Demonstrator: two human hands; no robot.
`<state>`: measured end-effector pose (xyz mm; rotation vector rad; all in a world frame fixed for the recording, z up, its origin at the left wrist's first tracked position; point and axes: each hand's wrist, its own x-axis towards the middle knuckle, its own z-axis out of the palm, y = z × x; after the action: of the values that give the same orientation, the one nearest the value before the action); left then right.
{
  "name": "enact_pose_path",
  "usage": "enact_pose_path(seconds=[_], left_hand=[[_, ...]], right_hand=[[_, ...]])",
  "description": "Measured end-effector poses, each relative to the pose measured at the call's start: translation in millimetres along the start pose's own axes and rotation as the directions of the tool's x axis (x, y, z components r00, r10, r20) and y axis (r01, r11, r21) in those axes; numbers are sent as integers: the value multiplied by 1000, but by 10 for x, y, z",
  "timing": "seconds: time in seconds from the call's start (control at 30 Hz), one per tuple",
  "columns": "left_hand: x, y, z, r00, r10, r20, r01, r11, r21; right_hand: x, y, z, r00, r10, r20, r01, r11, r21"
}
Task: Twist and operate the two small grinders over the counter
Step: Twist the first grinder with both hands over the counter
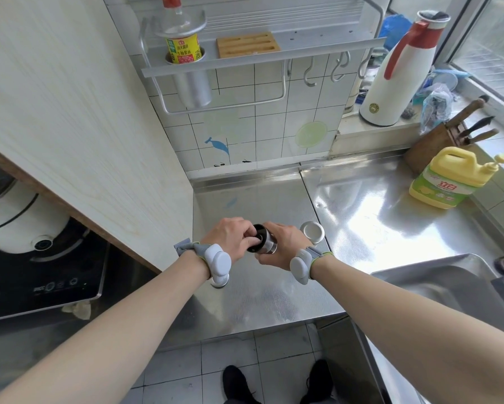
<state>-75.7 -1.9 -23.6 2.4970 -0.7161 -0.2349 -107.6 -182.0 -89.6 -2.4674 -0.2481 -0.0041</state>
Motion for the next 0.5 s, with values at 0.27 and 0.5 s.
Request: enact_pose_path(seconds=[0.27,0.5], left_hand=[[-6,-45,13,997,71,1,-71,996,-55],[29,-40,-11,1000,-5,-20,5,1000,-10]], right_hand=[[29,36,-2,1000,12,18,-12,1000,-2],[46,22,-7,1000,6,17,-6,1000,-2]])
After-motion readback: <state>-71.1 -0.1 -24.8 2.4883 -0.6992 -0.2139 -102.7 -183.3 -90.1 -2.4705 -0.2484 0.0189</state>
